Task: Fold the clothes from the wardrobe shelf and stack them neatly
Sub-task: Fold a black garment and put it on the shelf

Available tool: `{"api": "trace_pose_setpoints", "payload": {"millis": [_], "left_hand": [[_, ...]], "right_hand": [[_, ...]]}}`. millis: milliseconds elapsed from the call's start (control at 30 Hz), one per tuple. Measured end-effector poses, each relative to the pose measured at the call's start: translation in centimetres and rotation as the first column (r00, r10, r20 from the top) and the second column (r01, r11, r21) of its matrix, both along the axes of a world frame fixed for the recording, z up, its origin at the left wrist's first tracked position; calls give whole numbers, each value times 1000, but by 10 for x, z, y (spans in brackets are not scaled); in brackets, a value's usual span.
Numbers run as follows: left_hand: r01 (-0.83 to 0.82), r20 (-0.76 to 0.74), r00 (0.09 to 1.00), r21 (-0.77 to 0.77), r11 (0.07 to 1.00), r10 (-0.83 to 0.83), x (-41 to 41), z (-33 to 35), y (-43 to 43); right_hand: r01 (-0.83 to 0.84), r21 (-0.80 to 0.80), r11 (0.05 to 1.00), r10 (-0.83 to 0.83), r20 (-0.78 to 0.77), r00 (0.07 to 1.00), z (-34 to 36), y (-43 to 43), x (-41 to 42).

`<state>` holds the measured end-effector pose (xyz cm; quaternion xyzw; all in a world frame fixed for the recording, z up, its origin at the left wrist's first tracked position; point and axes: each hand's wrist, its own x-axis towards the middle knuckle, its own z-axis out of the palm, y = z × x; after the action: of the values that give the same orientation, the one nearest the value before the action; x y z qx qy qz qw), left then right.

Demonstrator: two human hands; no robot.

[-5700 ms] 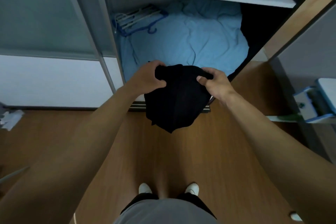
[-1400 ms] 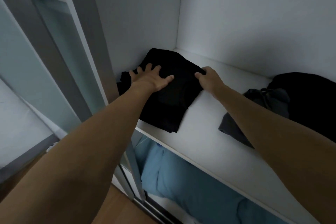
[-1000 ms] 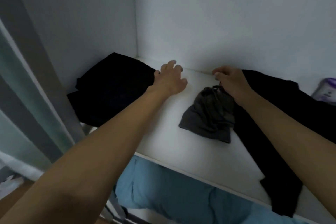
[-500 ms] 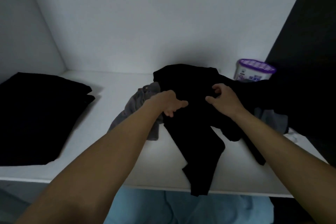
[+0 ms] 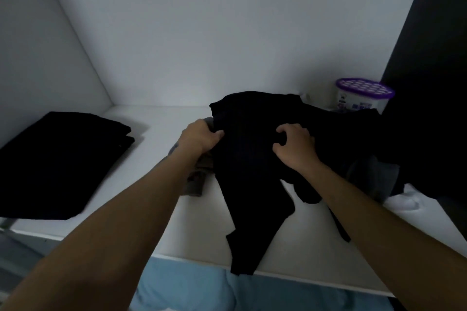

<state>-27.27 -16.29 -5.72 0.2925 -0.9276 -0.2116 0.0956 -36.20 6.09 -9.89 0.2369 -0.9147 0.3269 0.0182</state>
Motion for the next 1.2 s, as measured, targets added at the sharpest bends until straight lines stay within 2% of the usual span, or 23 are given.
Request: {"api": "trace_pose_setpoints", "payload": {"millis": [100,233,300,367,467,533,633,700,767,833,900,967,1033,1067,1133,1200], "left_hand": [[-35,-73,996,221,975,52,-10,2,-5],[38,-136,991,288,957,1,-18,4,7],[174,-288,956,379,909,-63,-16,12,18],[357,-405,897,421,834,-180,-10,29,34],[547,-476,818,472,692,-322,5,59,52],[629,-502,773,526,572,-388,15,75,58],[701,-529,703,630,335,-475,32,83,58],[717,-587,656,681,148,-475,41,78,55],[704,-636,647,710,9,-420,47,70,52],[691,-647,665,722,-21,-373,53,62,49],[673,-631,700,740,12,-333,55,51,42],[604,-549,761,794,69,-345,57,42,32],[493,-417,820,863,113,-391,63,37,26],[456,-392,830,886,78,-397,67,37,24],[436,-430,835,898,-66,-342,76,42,24],[458,-472,837,881,-118,-277,88,48,27]], "right_hand": [[-24,-72,997,21,-34,999,-5,3,7],[-34,-279,960,53,63,997,-4,12,11],[-33,-380,924,86,122,989,2,13,15],[-53,-458,887,111,102,989,12,14,22],[-94,-610,787,156,49,987,29,12,37],[-114,-640,760,185,44,982,39,10,46],[-114,-588,800,131,-13,991,50,6,54],[-67,-646,761,114,31,993,54,8,58],[-14,-720,694,157,131,979,56,13,62],[0,-731,683,180,168,969,59,16,71],[42,-768,639,145,174,974,60,15,82],[95,-834,543,76,162,984,70,12,96],[56,-870,490,27,79,996,83,8,109],[0,-860,510,35,21,999,89,7,118],[-129,-796,592,98,-87,991,95,4,141],[-217,-698,682,176,-132,976,94,1,167]]}}
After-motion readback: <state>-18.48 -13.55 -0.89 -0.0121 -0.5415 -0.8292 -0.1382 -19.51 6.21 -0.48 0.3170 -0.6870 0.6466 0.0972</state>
